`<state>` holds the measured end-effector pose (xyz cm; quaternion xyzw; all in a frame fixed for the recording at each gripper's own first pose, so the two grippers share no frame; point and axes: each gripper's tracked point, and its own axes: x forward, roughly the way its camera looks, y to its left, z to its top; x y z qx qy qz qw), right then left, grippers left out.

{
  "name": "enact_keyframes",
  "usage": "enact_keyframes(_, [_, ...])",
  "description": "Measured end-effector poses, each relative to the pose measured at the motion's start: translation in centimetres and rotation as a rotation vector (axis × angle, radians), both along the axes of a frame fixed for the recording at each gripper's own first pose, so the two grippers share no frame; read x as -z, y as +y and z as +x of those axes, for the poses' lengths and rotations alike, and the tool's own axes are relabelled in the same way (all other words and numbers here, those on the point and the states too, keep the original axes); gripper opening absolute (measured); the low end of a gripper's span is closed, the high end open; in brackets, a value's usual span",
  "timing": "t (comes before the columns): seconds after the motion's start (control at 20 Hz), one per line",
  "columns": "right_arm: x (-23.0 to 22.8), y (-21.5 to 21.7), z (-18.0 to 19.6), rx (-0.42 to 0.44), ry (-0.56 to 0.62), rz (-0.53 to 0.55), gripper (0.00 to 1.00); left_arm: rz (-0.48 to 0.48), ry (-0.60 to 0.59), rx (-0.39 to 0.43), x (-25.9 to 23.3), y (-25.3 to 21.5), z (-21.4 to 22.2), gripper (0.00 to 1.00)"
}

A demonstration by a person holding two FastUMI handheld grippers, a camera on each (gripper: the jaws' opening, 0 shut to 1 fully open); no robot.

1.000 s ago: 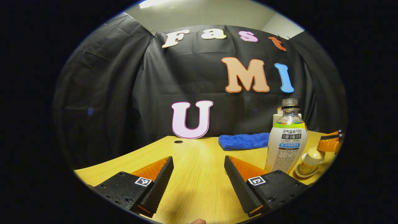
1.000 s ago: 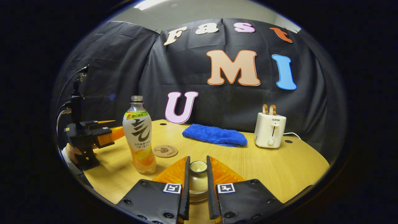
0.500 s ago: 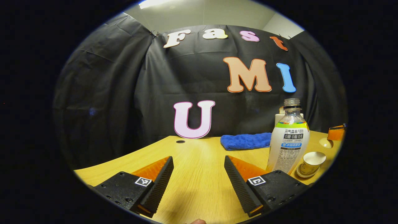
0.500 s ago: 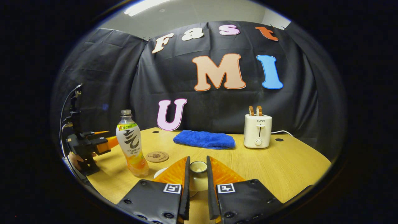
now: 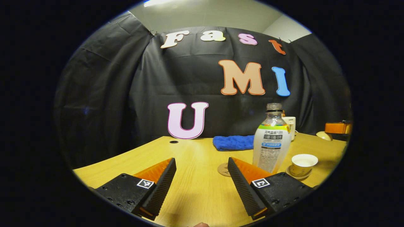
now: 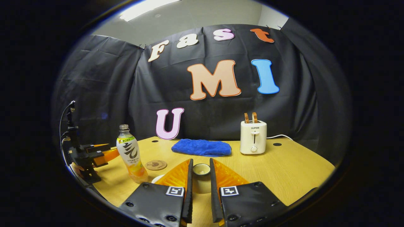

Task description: Open the teacup lid with one hand, grasp the water bottle and pour water into the teacup with the other hand; after pouring, place the water bottle on the coaster and then close the teacup lid.

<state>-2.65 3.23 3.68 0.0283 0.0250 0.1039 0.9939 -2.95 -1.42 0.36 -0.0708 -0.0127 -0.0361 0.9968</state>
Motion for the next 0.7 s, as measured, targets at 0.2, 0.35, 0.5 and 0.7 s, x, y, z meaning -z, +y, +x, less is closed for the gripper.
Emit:
enact_keyframes(0.2, [0.5,-0.6,-0.3,0.011,0.018,0.014,0.28,-0.025,-0.007,0.051,-0.3,-1.5,-1.3,0.96])
enact_keyframes(0.35, [0.1,-0.8,-0.4,0.014,0.012,0.008,0.28,-0.037,-0.001,0.087,-0.3,-2.7,-2.1,0.96])
enact_keyframes(0.5, [-0.2,-0.9,-0.6,0.011,0.006,0.011,0.28,-0.044,0.001,0.139,-0.4,-3.8,-3.0,0.96])
enact_keyframes(0.7, [-0.5,-0.9,-0.6,0.011,0.002,0.015,0.28,-0.04,0.011,0.221,-0.3,-6.0,-3.7,0.97])
